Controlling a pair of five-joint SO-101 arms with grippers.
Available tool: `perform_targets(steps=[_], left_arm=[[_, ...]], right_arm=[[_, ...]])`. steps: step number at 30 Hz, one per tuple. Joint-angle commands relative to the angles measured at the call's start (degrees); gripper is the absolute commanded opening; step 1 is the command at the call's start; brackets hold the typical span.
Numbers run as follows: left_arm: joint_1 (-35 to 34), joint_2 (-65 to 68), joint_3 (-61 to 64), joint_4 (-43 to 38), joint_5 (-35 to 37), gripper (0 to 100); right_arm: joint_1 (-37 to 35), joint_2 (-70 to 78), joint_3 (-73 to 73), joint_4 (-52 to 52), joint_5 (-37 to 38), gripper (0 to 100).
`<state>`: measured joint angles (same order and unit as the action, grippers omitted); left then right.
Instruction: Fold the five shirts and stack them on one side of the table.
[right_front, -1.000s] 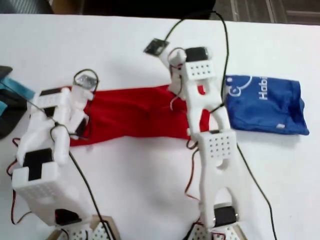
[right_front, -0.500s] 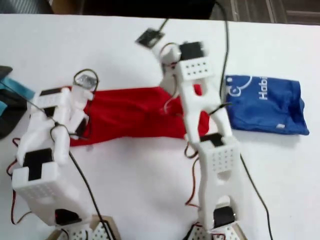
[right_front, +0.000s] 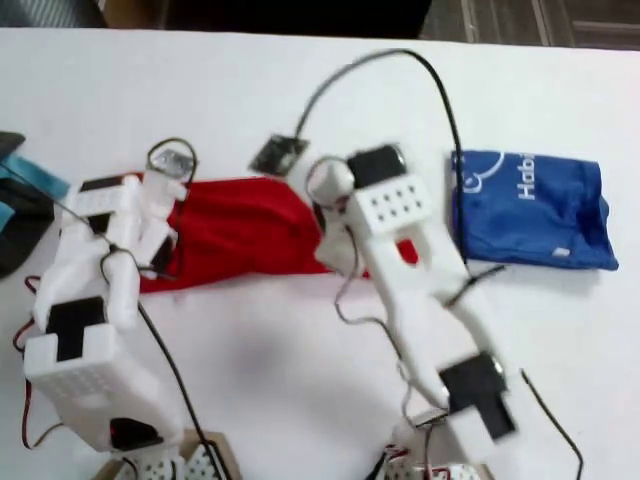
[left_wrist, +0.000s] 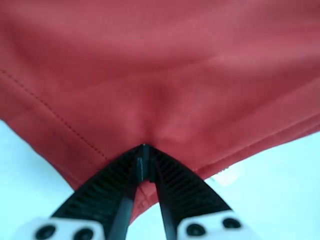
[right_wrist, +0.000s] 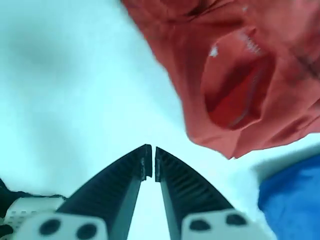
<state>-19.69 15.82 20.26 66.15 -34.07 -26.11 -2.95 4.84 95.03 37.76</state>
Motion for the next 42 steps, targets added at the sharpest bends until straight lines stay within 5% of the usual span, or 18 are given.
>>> perform_targets(steps=[1,8,17,28,42], left_arm=[[-0.9,0.0,0.2,-1.1,0.3,3],[-0.9,0.0,0.2,-1.1,0.3,3],[-0.9,0.0,0.3,-1.1,0.3,3],[-0.9,0.0,0.3,-1.1,0.3,3],[-0.9,0.0,0.3,-1.1,0.3,3]], right_arm=[[-0.3,-7.0,10.4,-6.5,-0.1,2.2],[1.4,-1.5,17.8,-23.3,0.0,2.2],[9.4,20.6,-2.6,-26.8,0.0,2.2],[10.2,41.8,-31.7,-17.8,-0.4,2.2],[10.9,42.5,-53.0,3.3,-0.5,2.2]])
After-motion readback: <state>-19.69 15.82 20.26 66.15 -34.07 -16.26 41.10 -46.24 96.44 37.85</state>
